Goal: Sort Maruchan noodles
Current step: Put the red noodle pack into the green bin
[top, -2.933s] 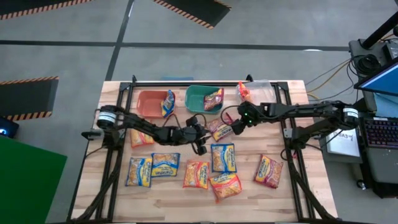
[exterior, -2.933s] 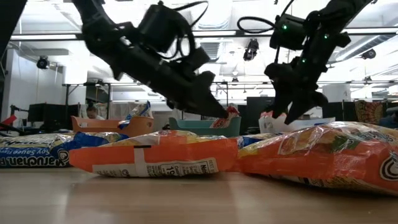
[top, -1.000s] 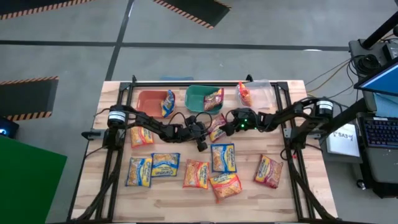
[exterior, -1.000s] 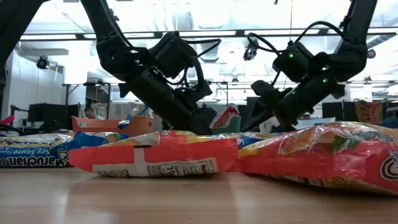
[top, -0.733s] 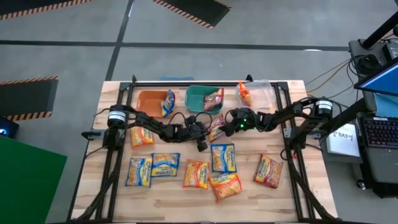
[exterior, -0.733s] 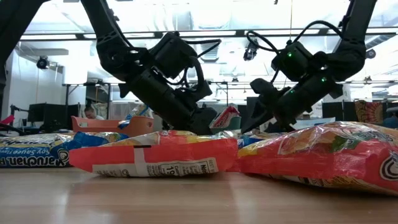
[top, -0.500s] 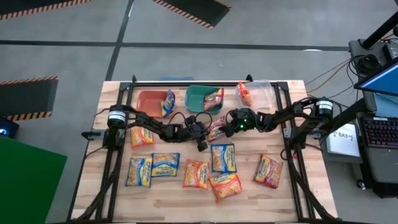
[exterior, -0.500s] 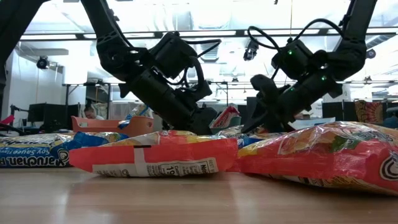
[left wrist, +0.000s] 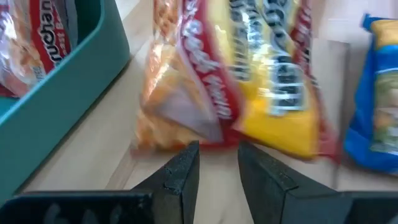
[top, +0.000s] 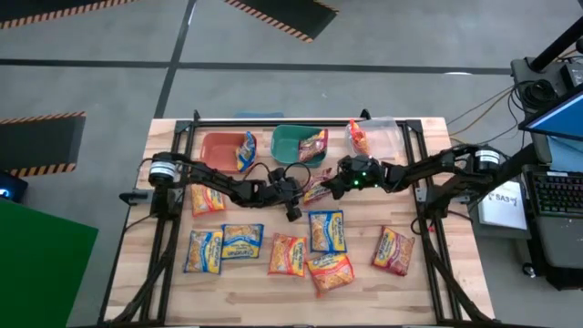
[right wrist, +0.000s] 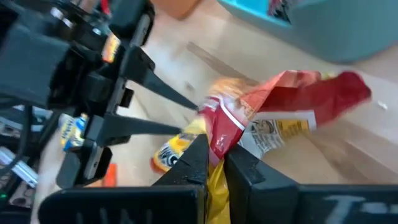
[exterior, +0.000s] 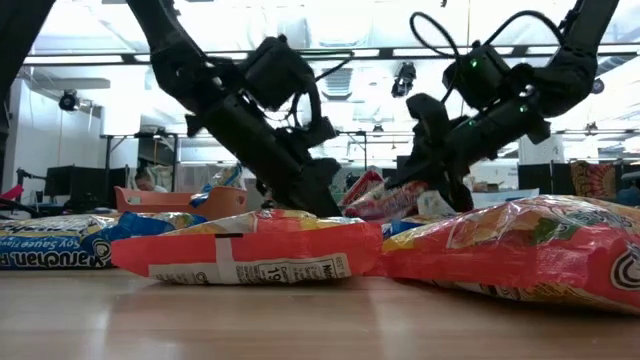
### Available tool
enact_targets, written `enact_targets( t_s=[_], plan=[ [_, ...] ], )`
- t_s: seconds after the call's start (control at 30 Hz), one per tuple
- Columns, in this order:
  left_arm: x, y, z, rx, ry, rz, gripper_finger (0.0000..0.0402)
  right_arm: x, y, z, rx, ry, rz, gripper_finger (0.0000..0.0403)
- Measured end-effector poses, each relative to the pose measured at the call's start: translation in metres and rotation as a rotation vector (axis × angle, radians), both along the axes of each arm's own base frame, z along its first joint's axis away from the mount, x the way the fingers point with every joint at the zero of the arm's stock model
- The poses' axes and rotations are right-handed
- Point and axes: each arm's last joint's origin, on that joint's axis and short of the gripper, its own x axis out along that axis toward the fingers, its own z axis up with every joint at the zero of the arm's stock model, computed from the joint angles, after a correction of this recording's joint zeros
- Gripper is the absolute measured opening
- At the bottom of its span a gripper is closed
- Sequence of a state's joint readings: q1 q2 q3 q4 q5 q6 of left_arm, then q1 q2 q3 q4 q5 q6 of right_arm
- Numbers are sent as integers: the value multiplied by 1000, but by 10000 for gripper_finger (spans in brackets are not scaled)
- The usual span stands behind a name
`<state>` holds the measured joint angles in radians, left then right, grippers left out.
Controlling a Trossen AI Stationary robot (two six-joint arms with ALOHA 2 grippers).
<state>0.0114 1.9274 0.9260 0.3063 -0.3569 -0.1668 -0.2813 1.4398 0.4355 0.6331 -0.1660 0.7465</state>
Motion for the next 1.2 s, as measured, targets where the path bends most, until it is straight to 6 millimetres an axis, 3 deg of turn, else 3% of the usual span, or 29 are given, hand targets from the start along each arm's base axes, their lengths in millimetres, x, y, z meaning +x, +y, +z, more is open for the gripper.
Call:
enact_targets(
  t_s=[0.3, 0.63, 0.97, 1.2],
  plan=[
    [-19, -11, 48, 75, 46, -92, 94, -5, 7, 30, -32, -114, 21, 13],
    [-70, -12, 104, 193, -86, -174, 94, 1, 15, 75, -99, -144, 17, 13],
    [-132, -11, 114, 203, -363, -145, 94, 29, -5, 139, -249, 167, -127, 12],
    [-152, -11, 118, 195, -430, -133, 94, 61, -37, 165, -296, 307, -156, 12]
  ],
)
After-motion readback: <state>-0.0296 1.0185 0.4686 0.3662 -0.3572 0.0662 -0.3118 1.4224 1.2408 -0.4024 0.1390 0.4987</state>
